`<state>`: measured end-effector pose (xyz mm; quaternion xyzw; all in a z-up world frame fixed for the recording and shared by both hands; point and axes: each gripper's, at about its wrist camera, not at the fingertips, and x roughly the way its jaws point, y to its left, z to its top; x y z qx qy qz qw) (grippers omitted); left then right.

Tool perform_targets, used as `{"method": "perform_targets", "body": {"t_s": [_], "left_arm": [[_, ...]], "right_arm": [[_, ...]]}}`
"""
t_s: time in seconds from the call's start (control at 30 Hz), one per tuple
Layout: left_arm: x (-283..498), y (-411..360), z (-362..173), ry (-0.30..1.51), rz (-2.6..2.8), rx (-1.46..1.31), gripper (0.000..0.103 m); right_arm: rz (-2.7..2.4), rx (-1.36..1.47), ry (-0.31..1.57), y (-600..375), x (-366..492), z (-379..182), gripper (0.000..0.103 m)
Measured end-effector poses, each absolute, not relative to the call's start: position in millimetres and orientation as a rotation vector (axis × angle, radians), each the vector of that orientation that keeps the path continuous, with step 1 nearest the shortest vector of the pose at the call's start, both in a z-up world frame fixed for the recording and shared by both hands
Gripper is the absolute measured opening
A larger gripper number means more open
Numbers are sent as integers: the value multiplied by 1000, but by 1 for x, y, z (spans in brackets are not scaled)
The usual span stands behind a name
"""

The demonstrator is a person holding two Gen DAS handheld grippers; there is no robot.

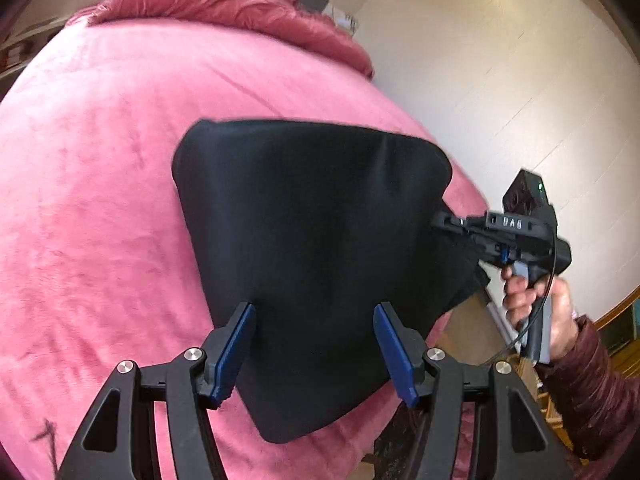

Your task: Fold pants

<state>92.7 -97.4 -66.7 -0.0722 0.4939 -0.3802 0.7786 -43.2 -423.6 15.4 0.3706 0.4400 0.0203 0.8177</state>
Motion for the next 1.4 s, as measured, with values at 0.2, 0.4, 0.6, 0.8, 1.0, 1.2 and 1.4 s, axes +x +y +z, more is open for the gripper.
{"method": "perform_targets", "body": {"t_s": [0.2,0.4,0.6,0.8,1.0,1.2,1.4], "left_arm": [[90,-117,-81,1114,-809,-101,62],[92,-113,-79,1113,-818,-137,62],[80,-103,-64,1083,-818,-150,62],[75,-99,-59,1075,-822,-147,62],[72,-91,-54,1066,-815,-152,62],[71,-84,-45,1038,-824,-139,62],[76,-86,-44,1050,-809,-119,62]], "right_arm": [[35,789,980,-442,-35,-7,19],[-27,815,891,-457,-69,22,32],[85,866,885,-432,-113,56,32],[-19,904,984,-416,-109,23,42],[-148,863,961,-423,-99,16,9],[-97,761,979,-411,-118,38,8],[-131,766,1014,-414,-124,17,11]]}}
